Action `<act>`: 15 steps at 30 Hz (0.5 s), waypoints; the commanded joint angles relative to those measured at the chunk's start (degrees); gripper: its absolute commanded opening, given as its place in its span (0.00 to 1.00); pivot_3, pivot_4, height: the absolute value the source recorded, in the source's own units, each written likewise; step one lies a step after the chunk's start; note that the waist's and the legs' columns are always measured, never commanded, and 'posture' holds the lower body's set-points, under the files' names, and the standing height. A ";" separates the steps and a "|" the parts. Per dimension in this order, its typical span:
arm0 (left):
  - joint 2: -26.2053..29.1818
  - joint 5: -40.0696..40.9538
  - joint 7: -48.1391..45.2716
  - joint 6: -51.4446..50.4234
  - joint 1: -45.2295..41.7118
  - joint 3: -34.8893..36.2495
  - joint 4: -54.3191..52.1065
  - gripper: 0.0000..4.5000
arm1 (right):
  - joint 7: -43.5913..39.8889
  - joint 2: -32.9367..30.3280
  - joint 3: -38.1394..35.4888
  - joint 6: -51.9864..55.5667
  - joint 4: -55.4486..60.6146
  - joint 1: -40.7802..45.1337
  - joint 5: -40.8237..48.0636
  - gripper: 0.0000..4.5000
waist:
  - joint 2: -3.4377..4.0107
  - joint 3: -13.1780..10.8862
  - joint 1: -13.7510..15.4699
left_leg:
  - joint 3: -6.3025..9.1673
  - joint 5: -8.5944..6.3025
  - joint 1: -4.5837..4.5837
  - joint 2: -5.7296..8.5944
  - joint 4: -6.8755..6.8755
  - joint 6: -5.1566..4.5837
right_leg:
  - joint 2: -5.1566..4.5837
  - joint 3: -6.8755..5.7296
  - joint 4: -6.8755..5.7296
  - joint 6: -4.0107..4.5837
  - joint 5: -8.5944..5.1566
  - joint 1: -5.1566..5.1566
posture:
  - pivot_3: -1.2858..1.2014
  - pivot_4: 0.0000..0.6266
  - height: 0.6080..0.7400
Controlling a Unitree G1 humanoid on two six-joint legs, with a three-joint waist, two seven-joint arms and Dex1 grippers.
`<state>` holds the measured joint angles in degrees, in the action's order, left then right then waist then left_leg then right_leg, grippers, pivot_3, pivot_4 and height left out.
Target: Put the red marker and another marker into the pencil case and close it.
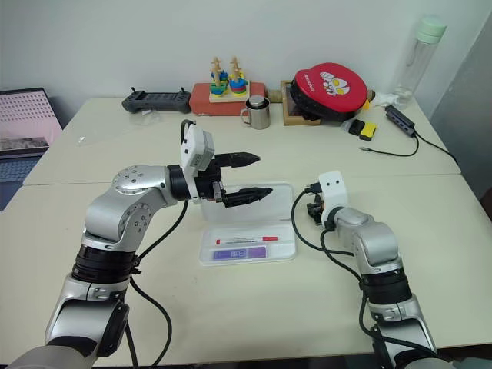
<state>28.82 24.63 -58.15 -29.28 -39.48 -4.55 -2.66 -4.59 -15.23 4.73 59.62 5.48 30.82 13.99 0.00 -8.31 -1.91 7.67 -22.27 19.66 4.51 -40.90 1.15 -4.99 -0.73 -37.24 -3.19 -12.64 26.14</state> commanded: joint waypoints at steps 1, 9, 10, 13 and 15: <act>0.41 -0.24 -0.08 1.58 -0.55 0.29 -1.84 1.00 | -0.07 -0.06 -0.86 -0.59 0.04 0.90 -1.55 0.35 | 0.00 0.00 0.00 | 0.01 0.00 0.00 0.00 0.00 0.00 | 0.00 0.00 0.00 0.00 0.00 0.00 | 0.52 0.24 1.00; 1.03 0.37 -1.33 1.93 0.05 0.17 -2.59 1.00 | -6.26 -2.89 -2.60 -6.12 3.70 1.11 -0.57 0.06 | 0.00 0.00 0.01 | 0.00 0.00 0.00 0.00 0.00 0.00 | 0.00 0.00 0.00 0.00 0.00 0.00 | 0.52 0.24 1.00; 1.88 0.61 -2.25 1.76 0.57 0.21 -3.18 1.00 | -8.64 -4.34 -3.62 -6.83 4.84 1.22 0.52 0.06 | 0.00 0.00 0.00 | 0.00 0.00 0.00 0.00 0.00 0.00 | 0.00 0.00 0.00 0.00 0.00 0.00 | 0.52 0.24 1.00; 4.81 1.48 -4.72 0.90 2.14 1.12 -4.31 1.00 | -16.47 -8.61 -8.11 -7.14 7.87 1.86 6.13 0.06 | 0.02 -0.01 -0.07 | -0.02 0.00 0.01 0.00 0.02 0.00 | 0.00 -0.01 0.01 0.00 0.00 0.02 | 0.52 0.24 1.00; 7.98 2.22 -7.18 0.04 3.56 1.88 -4.89 1.00 | -27.07 -13.32 -8.92 -10.23 12.77 0.59 11.44 0.06 | 0.03 -0.03 -0.09 | 0.01 0.00 0.01 -0.01 0.04 0.00 | 0.01 -0.03 0.05 0.00 0.00 0.01 | 0.52 0.24 1.00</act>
<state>34.80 25.51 -63.29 -28.77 -36.15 -4.54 -5.11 -23.28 -26.38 -2.45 52.84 11.85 30.97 20.33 0.03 -8.33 -2.00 7.67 -22.27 19.67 4.49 -40.84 1.15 -4.97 -0.76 -37.18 -3.19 -12.64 26.16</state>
